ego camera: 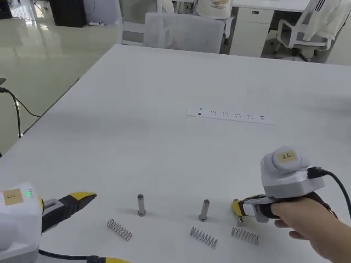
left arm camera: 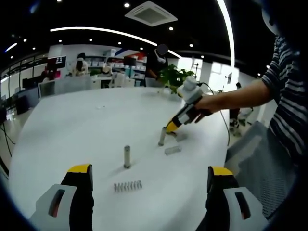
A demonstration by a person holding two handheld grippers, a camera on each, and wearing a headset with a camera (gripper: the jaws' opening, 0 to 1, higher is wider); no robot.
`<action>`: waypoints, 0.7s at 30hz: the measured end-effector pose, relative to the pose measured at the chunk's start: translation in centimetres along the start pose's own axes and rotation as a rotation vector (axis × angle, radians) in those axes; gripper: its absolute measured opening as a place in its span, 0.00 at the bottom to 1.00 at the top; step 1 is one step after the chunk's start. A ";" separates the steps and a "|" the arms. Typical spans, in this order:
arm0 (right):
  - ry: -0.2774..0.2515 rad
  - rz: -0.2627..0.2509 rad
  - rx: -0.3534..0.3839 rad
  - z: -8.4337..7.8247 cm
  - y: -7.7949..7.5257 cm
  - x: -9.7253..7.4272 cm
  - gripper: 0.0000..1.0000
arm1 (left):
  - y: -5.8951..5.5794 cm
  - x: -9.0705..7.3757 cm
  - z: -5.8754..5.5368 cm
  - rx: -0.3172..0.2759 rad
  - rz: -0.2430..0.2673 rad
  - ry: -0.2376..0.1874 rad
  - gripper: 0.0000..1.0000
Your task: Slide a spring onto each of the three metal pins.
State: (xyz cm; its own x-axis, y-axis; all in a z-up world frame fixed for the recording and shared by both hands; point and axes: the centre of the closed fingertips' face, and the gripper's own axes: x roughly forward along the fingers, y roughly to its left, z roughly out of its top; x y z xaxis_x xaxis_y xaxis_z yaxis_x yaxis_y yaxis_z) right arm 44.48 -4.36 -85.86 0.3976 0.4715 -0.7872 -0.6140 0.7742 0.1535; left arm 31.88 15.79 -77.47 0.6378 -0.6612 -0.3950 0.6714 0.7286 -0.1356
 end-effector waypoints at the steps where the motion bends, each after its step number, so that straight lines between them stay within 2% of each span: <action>1: 0.002 -0.002 -0.001 0.0 0.0 0.0 0.09 | 0.0 0.0 -0.1 -0.002 0.000 0.001 0.96; 5: 0.023 -0.018 -0.009 0.1 -0.2 0.1 0.07 | 0.1 0.1 -0.3 -0.002 0.000 0.006 0.96; 9: 0.035 -0.037 -0.056 0.0 -0.2 0.2 0.05 | -0.1 0.2 -0.2 0.001 -0.007 0.006 0.96; 15: 0.043 -0.031 -0.081 -0.2 -0.2 0.0 0.05 | -0.3 0.2 -0.2 0.001 -0.011 0.009 0.96; 21: 0.002 -0.016 -0.055 -0.3 -0.2 -1.1 0.05 | 0.0 0.0 -0.1 0.000 -0.003 0.008 0.96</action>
State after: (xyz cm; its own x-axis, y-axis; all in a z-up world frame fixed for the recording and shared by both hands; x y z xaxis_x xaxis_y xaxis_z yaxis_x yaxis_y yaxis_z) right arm 43.96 -5.14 -85.21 0.4068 0.4583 -0.7903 -0.6442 0.7573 0.1076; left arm 31.81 15.79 -77.61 0.6327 -0.6619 -0.4020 0.6734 0.7266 -0.1366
